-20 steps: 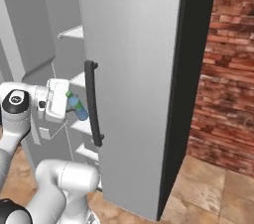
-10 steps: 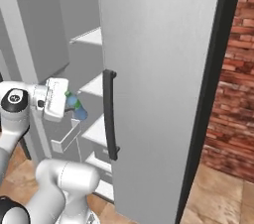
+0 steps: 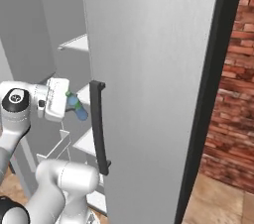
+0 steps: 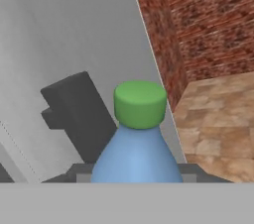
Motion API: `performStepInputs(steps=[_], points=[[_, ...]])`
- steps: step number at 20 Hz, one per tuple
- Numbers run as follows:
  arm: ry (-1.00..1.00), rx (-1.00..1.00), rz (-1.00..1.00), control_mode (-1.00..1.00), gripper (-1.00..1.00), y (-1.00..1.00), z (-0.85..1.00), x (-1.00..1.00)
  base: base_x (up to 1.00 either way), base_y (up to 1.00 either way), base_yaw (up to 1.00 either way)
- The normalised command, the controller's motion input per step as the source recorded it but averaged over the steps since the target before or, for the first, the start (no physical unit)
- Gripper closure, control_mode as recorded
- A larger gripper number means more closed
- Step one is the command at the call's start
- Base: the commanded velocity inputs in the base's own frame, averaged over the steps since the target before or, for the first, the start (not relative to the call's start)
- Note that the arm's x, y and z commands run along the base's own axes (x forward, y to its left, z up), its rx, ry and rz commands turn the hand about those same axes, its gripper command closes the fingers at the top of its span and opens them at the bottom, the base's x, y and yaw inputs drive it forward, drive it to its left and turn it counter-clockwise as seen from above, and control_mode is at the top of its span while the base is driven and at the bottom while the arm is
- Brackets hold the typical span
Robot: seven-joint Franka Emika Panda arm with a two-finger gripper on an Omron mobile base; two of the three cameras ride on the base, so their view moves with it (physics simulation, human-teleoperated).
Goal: Take the bottled waters from the counter and place them in the freezer to freeze. Close the freezer door after placing the bottles.
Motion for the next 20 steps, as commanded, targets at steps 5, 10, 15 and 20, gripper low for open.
performStepInputs(steps=[5,10,15,20], points=[[0.0,0.0,0.0,1.0,1.0,0.0,0.0,0.0,0.34,0.43,0.09],[0.0,0.0,0.0,1.0,1.0,0.0,0.0,0.0,0.11,0.37,0.12],[0.0,0.0,0.0,1.0,1.0,0.0,0.0,0.0,0.28,0.17,0.08],[0.0,0.0,0.0,1.0,1.0,0.0,0.0,0.0,-0.12,-0.07,0.09]])
